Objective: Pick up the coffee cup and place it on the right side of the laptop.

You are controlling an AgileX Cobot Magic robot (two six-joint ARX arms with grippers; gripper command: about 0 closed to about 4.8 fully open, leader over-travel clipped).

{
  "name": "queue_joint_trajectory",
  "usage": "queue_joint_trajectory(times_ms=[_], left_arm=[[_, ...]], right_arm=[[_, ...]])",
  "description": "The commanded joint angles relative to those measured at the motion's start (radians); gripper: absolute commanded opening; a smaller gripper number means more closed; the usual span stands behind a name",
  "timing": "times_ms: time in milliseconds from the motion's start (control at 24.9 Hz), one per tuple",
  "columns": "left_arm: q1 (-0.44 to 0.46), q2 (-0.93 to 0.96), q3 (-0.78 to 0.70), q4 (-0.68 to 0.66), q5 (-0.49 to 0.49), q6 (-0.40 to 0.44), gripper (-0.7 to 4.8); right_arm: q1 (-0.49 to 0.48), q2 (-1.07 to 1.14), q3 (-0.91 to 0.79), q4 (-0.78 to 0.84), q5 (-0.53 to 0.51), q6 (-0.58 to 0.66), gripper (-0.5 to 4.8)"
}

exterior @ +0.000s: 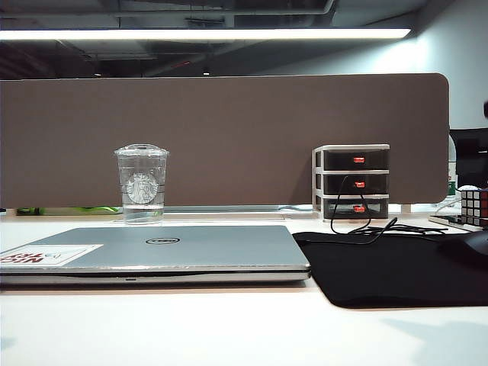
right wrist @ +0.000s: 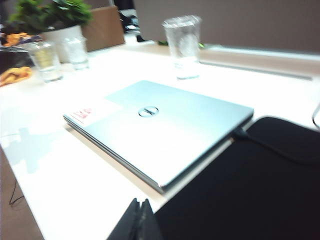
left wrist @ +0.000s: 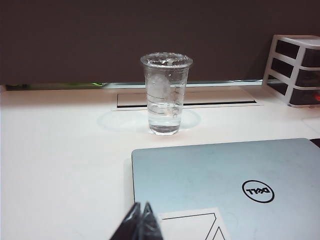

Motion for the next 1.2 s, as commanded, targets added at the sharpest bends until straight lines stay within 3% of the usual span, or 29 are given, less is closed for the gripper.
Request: queue_joint_trajectory(times_ms=[40,240,401,481,641,922,1082,1202], left_arm=[[0.001,0.000,0.003,0.005,0.015,0.000,-0.03],[0.001,0.000,0.002,0.005,0.032,0.000,0.10],[0.000,0.000,0.002,0.006,0.032,0.000,1.35],[0.000,0.000,0.002,0.010,0.032,0.000,1.71],[0.001,0.000,0.002,0.071,0.031,0.000,3.75],[0.001,0.001,0.024,0.155,0.021,0.000,3.93],[0.001,0.013,0.047,0.172,0.033,-0.004,4.74],[0.001,0.057,0.079,0.187,0.043,-0.003,4.79]], right_arm=[[0.000,-0.001,-0.006,0.081,-0.012,0.001,-0.01],[0.001,-0.001,-0.006,0.098,-0.012,0.003,-0.01],[0.001,-0.001,-0.006,0.098,-0.012,0.003,-0.01],[0.001,-0.001,-0.006,0.098,-0.012,0.003,-0.01],[0.001,-0.001,-0.006,0.098,-0.013,0.003,-0.01],[0.001,-0.001,-0.006,0.097,-0.012,0.003,-0.01],[0.001,-0.001,-0.006,0.097,-0.012,0.003,-0.01],[0.001,-0.001,-0.006,0.094,-0.012,0.003,-0.01]])
